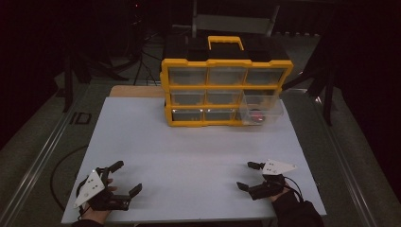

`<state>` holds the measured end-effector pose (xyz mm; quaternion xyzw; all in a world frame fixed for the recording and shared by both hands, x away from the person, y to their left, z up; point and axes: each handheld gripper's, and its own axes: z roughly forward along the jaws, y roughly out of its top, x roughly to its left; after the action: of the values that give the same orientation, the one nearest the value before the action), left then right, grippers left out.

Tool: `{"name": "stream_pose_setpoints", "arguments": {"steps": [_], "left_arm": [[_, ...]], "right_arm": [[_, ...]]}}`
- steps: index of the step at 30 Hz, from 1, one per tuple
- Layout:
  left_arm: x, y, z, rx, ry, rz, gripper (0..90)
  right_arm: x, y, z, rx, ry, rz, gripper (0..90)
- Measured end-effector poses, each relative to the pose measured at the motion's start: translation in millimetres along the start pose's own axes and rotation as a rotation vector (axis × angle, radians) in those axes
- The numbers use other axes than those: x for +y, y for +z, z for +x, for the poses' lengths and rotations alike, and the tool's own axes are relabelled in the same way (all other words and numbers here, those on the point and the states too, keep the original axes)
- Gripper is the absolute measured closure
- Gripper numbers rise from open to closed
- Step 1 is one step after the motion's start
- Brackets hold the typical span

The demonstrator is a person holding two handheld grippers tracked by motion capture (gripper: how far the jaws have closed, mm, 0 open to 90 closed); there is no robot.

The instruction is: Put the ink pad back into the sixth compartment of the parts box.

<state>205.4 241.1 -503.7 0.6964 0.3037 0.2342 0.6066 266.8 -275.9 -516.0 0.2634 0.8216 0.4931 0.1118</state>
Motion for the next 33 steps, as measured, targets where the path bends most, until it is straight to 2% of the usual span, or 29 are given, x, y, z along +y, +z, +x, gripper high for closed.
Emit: {"name": "stream_pose_setpoints", "arguments": {"steps": [2, 5, 6, 9, 12, 22, 25, 33], "left_arm": [[-0.1, 0.1, 0.1, -0.001, 0.0, 0.001, 0.1], [-0.1, 0.1, 0.0, -0.004, 0.0, 0.001, 0.1], [-0.1, 0.2, -0.1, -0.004, 0.001, 0.001, 0.1], [-0.1, 0.3, -0.3, -0.005, 0.004, 0.004, 0.1], [-0.1, 0.2, -0.2, -0.006, 0.003, 0.002, 0.1], [-0.6, 0.5, 0.4, -0.007, 0.002, 0.005, 0.1], [-0.7, 0.6, 0.6, -0.008, 0.001, 0.003, 0.1], [-0.9, 0.2, 1.3, -0.001, -0.005, 0.003, 0.1]], "right_arm": [[-0.9, 0.6, 0.6, -0.002, -0.002, -0.022, 10.0], [-2.1, 2.1, -1.4, -0.036, -0.007, -0.027, 10.1], [-2.1, 2.1, -1.4, -0.036, -0.007, -0.027, 10.1], [-2.4, 1.3, -4.4, -0.083, -0.011, -0.017, 10.1], [-2.8, 0.1, -6.3, -0.106, -0.017, -0.017, 10.1], [-4.7, -5.4, -13.0, -0.187, 0.003, -0.01, 10.1], [-6.4, -5.0, -14.2, -0.199, 0.014, 0.0, 10.1], [-5.1, -6.4, -12.7, -0.203, 0.009, -0.004, 10.1]]}}
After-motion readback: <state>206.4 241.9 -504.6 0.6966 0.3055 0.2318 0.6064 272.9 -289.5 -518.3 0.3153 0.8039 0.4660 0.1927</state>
